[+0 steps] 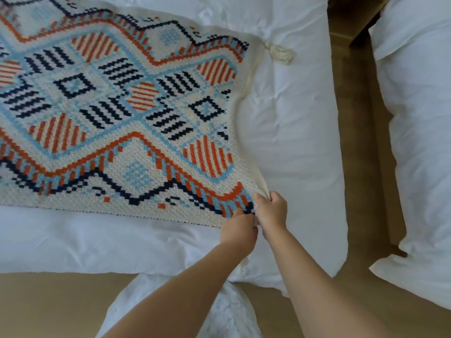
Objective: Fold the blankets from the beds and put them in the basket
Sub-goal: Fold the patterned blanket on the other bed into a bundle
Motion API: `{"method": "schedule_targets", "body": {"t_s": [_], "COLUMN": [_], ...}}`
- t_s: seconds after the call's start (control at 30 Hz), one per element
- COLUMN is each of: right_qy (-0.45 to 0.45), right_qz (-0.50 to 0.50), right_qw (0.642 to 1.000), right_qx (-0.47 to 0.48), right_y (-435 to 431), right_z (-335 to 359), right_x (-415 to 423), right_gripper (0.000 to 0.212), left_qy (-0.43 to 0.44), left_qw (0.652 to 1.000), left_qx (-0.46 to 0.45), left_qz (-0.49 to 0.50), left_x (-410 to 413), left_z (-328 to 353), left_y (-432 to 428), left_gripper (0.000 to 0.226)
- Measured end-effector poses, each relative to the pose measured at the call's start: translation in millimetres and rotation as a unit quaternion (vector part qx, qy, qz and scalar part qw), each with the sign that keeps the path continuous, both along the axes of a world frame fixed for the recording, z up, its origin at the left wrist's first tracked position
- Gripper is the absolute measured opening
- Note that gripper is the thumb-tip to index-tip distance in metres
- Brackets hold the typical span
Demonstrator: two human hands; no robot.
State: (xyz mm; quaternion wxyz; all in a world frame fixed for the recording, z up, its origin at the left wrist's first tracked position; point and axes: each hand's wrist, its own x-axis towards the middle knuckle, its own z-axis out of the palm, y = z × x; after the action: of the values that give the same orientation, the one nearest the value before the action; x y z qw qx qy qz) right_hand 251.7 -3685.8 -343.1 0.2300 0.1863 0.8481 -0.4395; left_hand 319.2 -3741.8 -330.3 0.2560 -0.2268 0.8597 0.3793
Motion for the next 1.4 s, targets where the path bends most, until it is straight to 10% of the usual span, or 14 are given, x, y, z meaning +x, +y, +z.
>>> {"method": "schedule_targets", "body": {"t_s": [0.33, 1.4], "right_qy": [-0.079, 0.026], "right_qz": [0.028, 0.314], "right_qw": [0.996, 0.949], "right_qx": [0.012, -0.026], "right_y": [70, -302], "right_z": [-23, 5], "right_x": [-20, 107], "right_gripper": [0.023, 0.033], "left_qy": [-0.096, 0.090], "left_qw": [0.994, 0.951], "left_qx": [0.046, -0.059], "left_qz": [-0.036, 0.289], "left_x": [-25, 181], "left_z": [-18, -22], "left_y": [47, -295], "left_gripper": [0.023, 0.033]}}
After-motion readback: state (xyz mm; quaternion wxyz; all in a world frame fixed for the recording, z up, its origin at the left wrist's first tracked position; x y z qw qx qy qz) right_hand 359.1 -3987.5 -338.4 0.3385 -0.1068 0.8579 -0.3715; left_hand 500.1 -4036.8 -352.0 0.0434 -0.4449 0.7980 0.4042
